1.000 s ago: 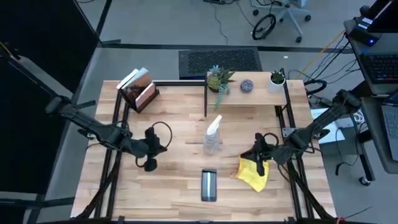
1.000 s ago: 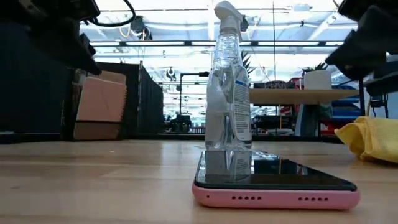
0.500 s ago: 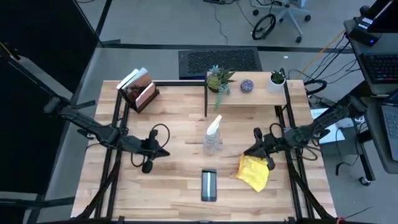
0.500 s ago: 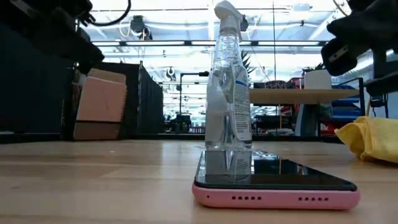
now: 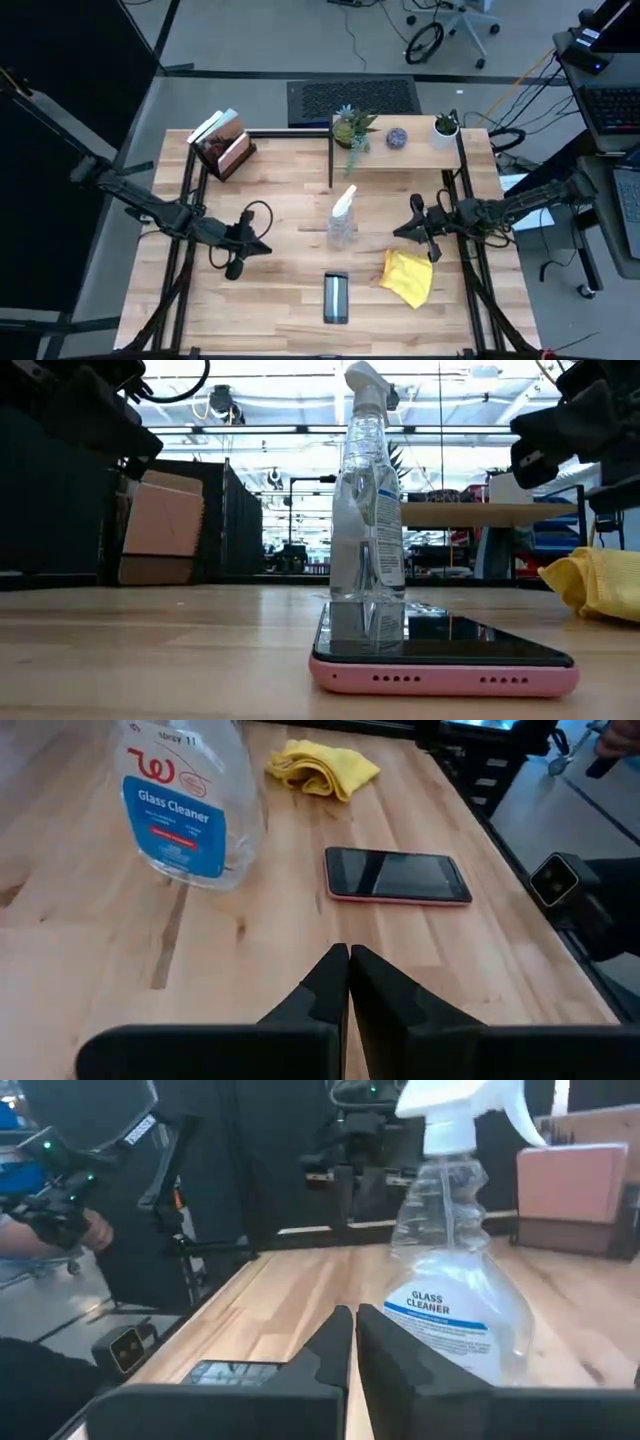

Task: Apply microfiber cloth
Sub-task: Return to Home Position

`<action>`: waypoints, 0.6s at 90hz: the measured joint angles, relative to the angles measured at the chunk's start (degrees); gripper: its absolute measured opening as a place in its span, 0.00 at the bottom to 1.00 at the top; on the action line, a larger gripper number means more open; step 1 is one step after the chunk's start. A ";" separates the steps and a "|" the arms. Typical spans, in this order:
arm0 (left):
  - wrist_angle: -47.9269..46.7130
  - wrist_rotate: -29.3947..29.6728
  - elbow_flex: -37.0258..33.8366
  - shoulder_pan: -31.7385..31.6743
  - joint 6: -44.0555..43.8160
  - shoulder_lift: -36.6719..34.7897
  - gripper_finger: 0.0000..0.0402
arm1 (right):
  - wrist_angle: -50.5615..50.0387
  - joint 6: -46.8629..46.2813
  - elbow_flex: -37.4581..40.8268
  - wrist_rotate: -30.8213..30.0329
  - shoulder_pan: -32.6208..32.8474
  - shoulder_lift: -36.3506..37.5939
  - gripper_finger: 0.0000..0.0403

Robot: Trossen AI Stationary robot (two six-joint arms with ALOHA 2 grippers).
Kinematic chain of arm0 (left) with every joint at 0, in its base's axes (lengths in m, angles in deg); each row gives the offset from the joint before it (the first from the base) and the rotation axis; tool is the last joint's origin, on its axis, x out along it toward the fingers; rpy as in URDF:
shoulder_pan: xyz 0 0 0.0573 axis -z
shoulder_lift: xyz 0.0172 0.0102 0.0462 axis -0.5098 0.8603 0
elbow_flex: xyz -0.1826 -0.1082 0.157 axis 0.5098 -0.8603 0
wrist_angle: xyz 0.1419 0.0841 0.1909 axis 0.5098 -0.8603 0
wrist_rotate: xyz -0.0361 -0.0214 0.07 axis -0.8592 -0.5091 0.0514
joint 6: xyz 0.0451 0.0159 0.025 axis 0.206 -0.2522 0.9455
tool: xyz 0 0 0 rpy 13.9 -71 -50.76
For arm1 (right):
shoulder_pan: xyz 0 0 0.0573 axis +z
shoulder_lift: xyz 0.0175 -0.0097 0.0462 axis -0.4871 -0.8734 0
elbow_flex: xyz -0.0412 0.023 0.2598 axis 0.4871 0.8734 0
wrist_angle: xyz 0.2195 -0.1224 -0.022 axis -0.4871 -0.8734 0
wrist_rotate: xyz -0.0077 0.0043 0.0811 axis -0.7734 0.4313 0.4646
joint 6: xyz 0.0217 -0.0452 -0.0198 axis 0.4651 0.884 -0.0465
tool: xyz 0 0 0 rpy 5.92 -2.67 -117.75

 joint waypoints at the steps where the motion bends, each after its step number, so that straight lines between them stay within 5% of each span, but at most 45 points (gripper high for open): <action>1: 0.01 0.00 0.00 0.00 0.07 -0.01 0.00 | -0.17 0.10 0.00 0.06 -0.03 0.07 0.00; 38: -0.22 -0.36 0.00 -3.89 7.40 -6.22 0.00 | -0.33 1.53 -0.02 0.09 -0.13 0.66 0.00; 54: 0.12 -5.25 -1.79 -7.06 9.01 -11.47 0.00 | -0.28 1.29 -0.02 0.09 -0.11 0.68 0.00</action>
